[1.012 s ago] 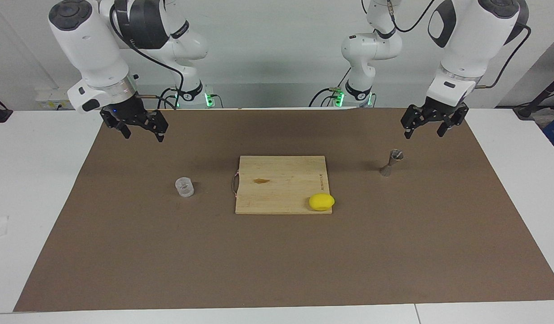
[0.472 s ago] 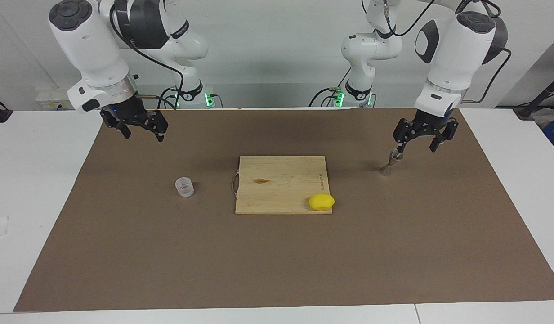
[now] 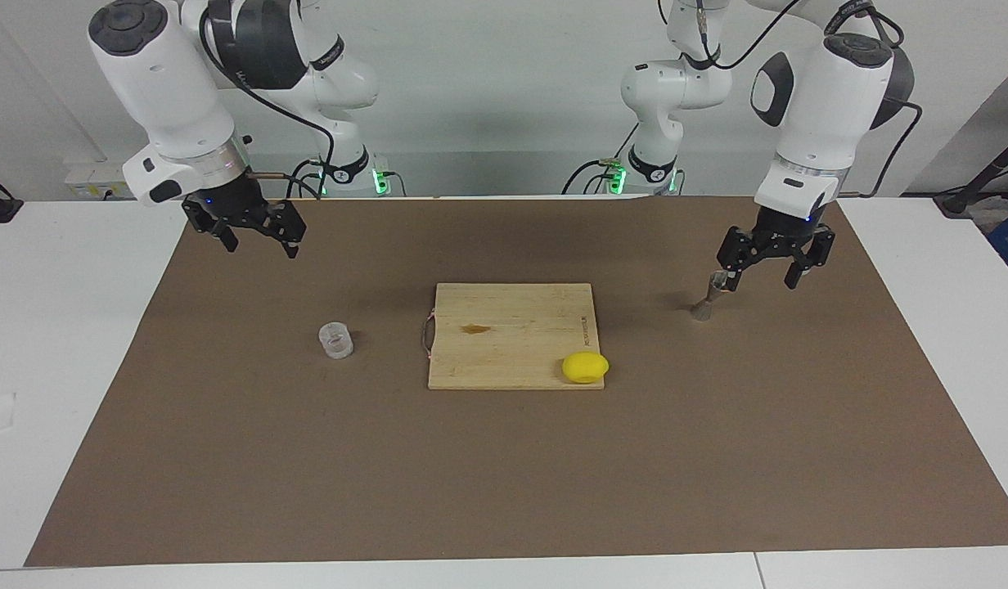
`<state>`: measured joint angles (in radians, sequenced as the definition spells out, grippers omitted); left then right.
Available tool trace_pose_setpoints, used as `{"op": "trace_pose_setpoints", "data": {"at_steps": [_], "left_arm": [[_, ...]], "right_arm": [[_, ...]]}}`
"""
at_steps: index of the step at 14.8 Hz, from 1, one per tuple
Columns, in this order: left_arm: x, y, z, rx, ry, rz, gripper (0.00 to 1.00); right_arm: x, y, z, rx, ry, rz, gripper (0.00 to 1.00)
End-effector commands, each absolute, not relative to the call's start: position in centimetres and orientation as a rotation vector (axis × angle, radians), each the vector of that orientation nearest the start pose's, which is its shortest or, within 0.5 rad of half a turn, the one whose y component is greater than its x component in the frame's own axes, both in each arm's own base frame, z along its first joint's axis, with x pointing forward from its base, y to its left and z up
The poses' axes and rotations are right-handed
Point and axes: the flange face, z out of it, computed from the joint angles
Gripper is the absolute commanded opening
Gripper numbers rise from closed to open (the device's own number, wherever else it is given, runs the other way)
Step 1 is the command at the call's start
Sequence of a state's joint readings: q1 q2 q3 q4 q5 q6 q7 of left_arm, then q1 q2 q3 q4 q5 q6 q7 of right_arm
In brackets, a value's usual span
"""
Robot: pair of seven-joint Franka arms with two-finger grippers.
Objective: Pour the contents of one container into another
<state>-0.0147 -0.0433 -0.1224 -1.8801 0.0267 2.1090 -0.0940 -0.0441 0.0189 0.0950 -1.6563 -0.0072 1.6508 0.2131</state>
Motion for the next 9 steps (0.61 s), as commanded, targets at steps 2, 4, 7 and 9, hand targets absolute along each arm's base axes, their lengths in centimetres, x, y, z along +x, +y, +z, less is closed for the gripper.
{"op": "trace_pose_setpoints", "data": {"at_steps": [2,4,7,9], "left_arm": [[56.1,-6.7,55.3,-3.092,0.064,-0.458,1.00],[56.0,-5.8,55.3,-3.091,0.037,-0.436,1.00],[55.2,-6.1,54.8,-3.099,-0.010,-0.320,1.00],[54.3,-6.4,54.4,-3.098,-0.023,-0.192,1.00]], "right_arm": [[55.7,2.6,58.2,-3.144,0.279,0.026,1.00],[55.7,2.6,58.2,-3.144,0.279,0.026,1.00],[55.7,2.6,58.2,-3.144,0.279,0.026,1.00],[55.7,2.6,58.2,-3.144,0.279,0.026,1.00]]}}
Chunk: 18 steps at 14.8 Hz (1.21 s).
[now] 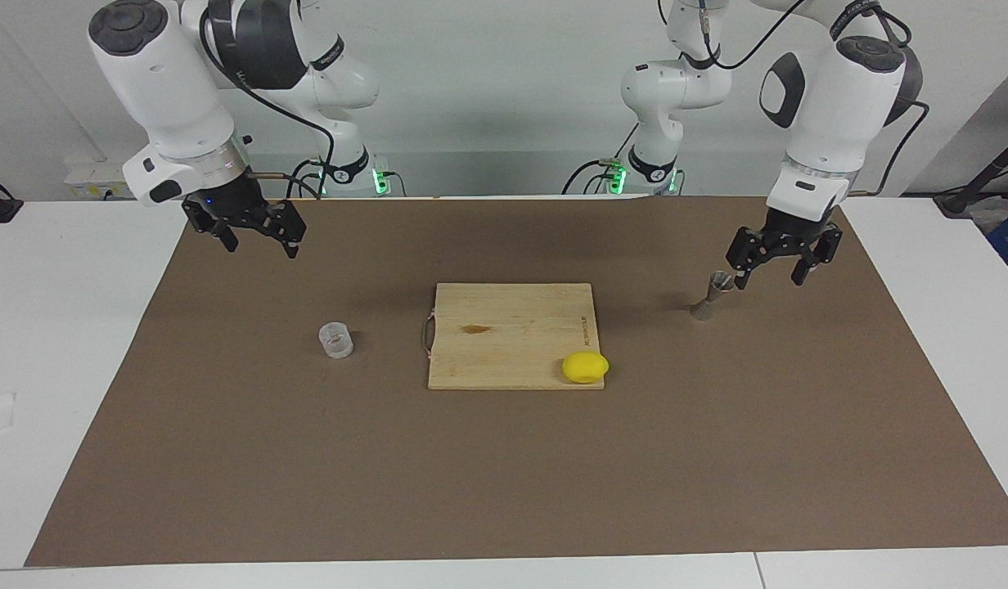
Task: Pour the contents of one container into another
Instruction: 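Move the left gripper toward the small metal cup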
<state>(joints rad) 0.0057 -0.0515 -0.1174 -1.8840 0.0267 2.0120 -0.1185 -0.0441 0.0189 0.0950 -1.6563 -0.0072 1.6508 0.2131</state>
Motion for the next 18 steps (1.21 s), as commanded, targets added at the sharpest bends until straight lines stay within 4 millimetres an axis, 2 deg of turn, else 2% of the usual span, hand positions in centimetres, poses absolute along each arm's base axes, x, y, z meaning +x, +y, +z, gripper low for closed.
{"op": "trace_pose_setpoints", "data": {"at_steps": [1,3,5,7,9,10,11,13,14,16,18], "left_arm": [[53.9,-6.9,54.4,-3.095,-0.010,-0.157,1.00],[53.5,-8.4,54.1,-3.102,0.027,-0.149,1.00],[52.8,-8.8,53.4,-3.106,-0.013,-0.126,1.00],[51.9,-11.1,52.2,-3.112,0.009,-0.082,1.00],[51.8,-10.8,52.1,-3.120,-0.029,-0.071,1.00],[52.0,-9.9,52.2,-3.201,-0.043,-0.059,1.00],[52.4,-7.8,52.1,-3.282,0.007,-0.053,1.00],[52.9,-4.6,51.9,-3.306,0.265,-0.085,1.00],[53.1,-2.9,51.6,-3.354,0.341,-0.105,1.00],[53.8,0.1,50.3,-3.423,0.489,-0.151,1.00],[54.5,2.2,48.6,-3.464,0.664,-0.211,1.00]], "right_arm": [[55.7,2.6,58.2,-3.144,0.279,0.026,1.00],[55.7,2.6,58.2,-3.144,0.279,0.026,1.00],[55.7,2.6,58.2,-3.144,0.279,0.026,1.00],[55.7,2.6,58.2,-3.144,0.279,0.026,1.00],[55.7,2.6,58.2,-3.144,0.281,0.026,1.00],[55.7,2.6,58.2,-3.144,0.279,0.026,1.00],[55.7,2.6,58.2,-3.144,0.279,0.028,1.00],[55.7,2.6,58.2,-3.144,0.279,0.026,1.00],[55.7,2.6,58.2,-3.144,0.279,0.026,1.00],[55.7,2.6,58.2,-3.144,0.279,0.026,1.00],[55.7,2.6,58.2,-3.144,0.279,0.026,1.00]]}}
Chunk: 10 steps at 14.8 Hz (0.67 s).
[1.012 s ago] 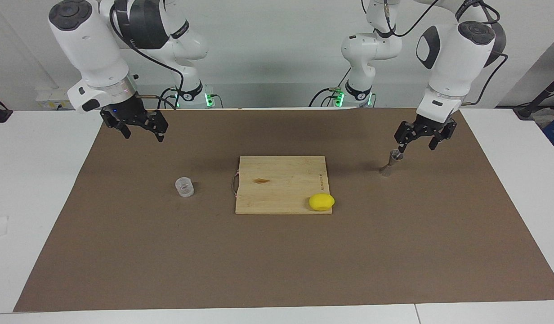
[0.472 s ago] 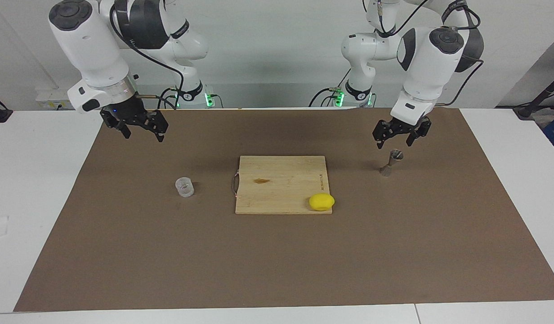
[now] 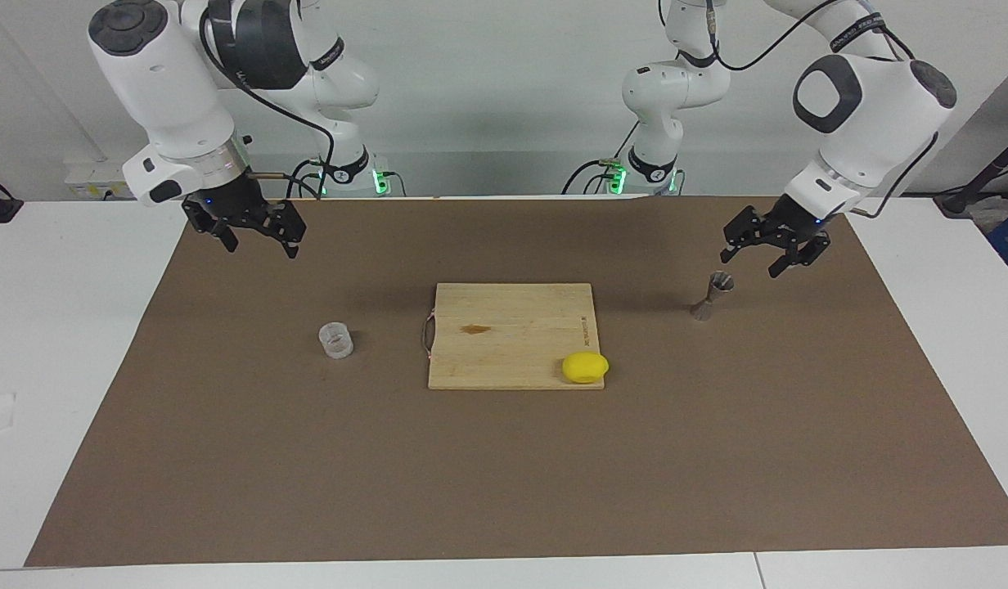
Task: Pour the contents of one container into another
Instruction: 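Move the left gripper toward the small metal cup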
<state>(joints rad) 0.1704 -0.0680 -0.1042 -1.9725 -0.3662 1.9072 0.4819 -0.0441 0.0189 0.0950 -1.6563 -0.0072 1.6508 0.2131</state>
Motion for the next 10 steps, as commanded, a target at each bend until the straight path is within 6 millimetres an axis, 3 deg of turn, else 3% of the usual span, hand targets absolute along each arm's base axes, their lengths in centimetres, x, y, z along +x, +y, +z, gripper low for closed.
{"op": "trace_pose_setpoints", "data": {"at_steps": [1,4,7,10], "left_arm": [[54.9,2.5,47.3,-3.482,0.778,-0.229,1.00],[55.4,4.0,45.8,-3.471,1.044,-0.366,1.00],[55.8,6.2,44.5,-3.335,1.457,-0.614,1.00],[55.6,8.6,42.8,-3.307,1.673,-0.707,1.00]], "right_arm": [[55.7,2.6,58.2,-3.144,0.279,0.026,1.00],[55.7,2.6,58.2,-3.144,0.279,0.026,1.00],[55.7,2.6,58.2,-3.144,0.279,0.028,1.00],[55.7,2.6,58.2,-3.144,0.279,0.026,1.00]]}}
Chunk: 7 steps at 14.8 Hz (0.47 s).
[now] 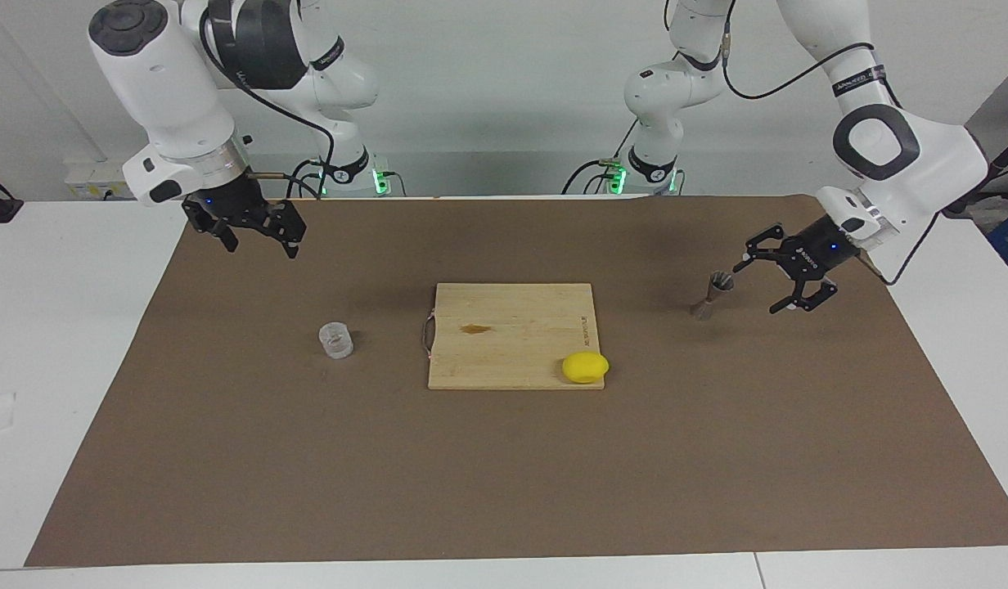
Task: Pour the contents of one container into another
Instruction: 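Move the left gripper toward the small metal cup, then lower the left gripper around the metal cup and close it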
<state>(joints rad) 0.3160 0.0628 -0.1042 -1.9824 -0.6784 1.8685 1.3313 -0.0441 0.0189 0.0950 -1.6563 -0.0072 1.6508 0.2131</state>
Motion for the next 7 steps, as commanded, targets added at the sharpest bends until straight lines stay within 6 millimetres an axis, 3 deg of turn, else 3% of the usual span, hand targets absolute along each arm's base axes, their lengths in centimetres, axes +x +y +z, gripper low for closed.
{"op": "trace_pose_setpoints", "data": {"at_steps": [1,3,7], "left_arm": [[55.9,9.5,41.9,2.139,-1.182,0.531,1.00],[56.3,10.5,39.7,1.971,-1.386,0.700,1.00],[55.4,12.9,35.5,1.746,-1.533,0.822,1.00]], "right_arm": [[55.7,2.6,58.2,-3.144,0.279,0.026,1.00],[55.7,2.6,58.2,-3.144,0.279,0.026,1.00],[55.7,2.6,58.2,-3.144,0.279,0.026,1.00]]}}
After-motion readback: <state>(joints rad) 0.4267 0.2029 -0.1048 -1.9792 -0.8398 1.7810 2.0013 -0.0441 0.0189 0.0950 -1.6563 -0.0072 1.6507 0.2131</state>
